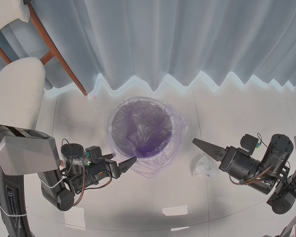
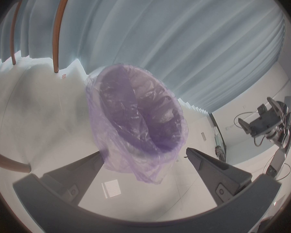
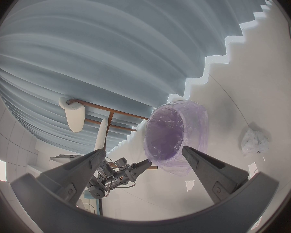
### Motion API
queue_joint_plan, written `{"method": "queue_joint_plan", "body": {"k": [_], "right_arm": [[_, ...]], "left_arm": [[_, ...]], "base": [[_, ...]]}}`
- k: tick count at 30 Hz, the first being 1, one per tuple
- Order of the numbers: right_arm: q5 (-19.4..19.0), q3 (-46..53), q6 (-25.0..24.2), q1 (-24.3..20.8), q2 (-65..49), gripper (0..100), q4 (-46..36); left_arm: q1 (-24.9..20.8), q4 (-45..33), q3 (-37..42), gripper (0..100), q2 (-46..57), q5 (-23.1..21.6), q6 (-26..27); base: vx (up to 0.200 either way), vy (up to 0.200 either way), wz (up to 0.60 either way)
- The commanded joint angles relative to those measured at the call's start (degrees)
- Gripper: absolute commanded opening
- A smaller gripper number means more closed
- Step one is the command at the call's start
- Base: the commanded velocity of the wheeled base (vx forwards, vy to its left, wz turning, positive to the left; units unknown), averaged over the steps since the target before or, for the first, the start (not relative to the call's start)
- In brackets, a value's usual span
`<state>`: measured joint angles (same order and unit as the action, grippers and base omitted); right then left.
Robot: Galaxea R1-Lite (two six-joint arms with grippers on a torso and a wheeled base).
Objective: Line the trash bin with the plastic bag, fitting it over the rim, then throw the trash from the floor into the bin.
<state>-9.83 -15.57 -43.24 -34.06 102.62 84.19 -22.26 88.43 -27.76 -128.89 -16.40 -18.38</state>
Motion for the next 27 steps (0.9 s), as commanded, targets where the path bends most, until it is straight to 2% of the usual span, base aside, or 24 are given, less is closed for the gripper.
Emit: {"method": "queue_joint_plan", "body": {"k": [1,11,21,27], "right_arm": [[0.0,0.3,0.0,-0.2,0.1,100,0.0],[0.0,0.3,0.0,-0.3,0.2,100,0.0],[0.0,0.3,0.0,-0.5,0.6,100,0.0],[-0.1,0.5,0.0,-0.7,0.7,100,0.0]], "left_arm": [[-0.7,0.0,1.3,100,-1.2,0.0,1.6],[0.0,0.0,0.8,100,-7.4,0.6,6.7],[2.6,0.0,-3.1,100,-8.3,0.7,5.9],[4.9,0.0,-6.6,100,-9.3,0.6,0.8]], "base": [[0.000,0.000,0.00],[0.000,0.000,0.00],[0.000,0.000,0.00],[0.000,0.000,0.00]]}}
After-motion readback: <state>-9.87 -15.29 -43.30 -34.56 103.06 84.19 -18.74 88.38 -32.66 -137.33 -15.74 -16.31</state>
